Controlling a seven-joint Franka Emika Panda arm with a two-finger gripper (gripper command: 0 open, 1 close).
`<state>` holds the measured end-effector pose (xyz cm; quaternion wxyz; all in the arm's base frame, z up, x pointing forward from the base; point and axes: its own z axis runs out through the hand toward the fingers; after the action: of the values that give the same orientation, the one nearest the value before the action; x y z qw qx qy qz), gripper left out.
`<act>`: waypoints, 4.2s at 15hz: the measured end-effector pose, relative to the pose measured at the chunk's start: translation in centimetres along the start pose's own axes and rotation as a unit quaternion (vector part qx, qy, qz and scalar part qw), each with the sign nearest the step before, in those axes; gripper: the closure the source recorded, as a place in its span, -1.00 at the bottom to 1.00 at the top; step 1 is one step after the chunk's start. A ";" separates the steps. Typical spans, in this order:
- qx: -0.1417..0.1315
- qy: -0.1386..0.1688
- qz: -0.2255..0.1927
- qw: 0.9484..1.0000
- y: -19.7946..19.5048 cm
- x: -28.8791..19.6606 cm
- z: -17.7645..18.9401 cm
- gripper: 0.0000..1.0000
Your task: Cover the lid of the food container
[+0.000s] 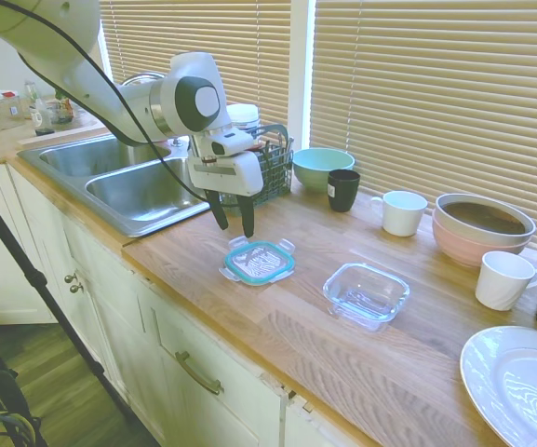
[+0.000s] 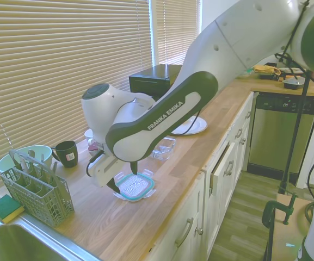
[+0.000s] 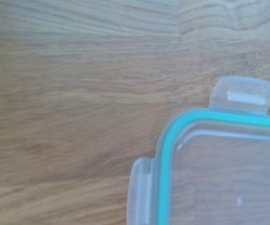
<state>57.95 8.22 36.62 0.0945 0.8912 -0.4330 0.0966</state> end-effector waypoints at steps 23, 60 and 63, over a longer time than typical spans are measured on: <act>-0.085 0.003 0.048 0.995 -5.1 0.2 4.3 -1.00; -0.074 -0.001 0.042 0.996 -4.9 -0.1 1.4 1.00; -0.048 -0.006 0.045 0.998 -3.7 1.2 -2.8 1.00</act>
<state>61.38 10.25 39.36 0.1302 0.8658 -0.4775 0.0742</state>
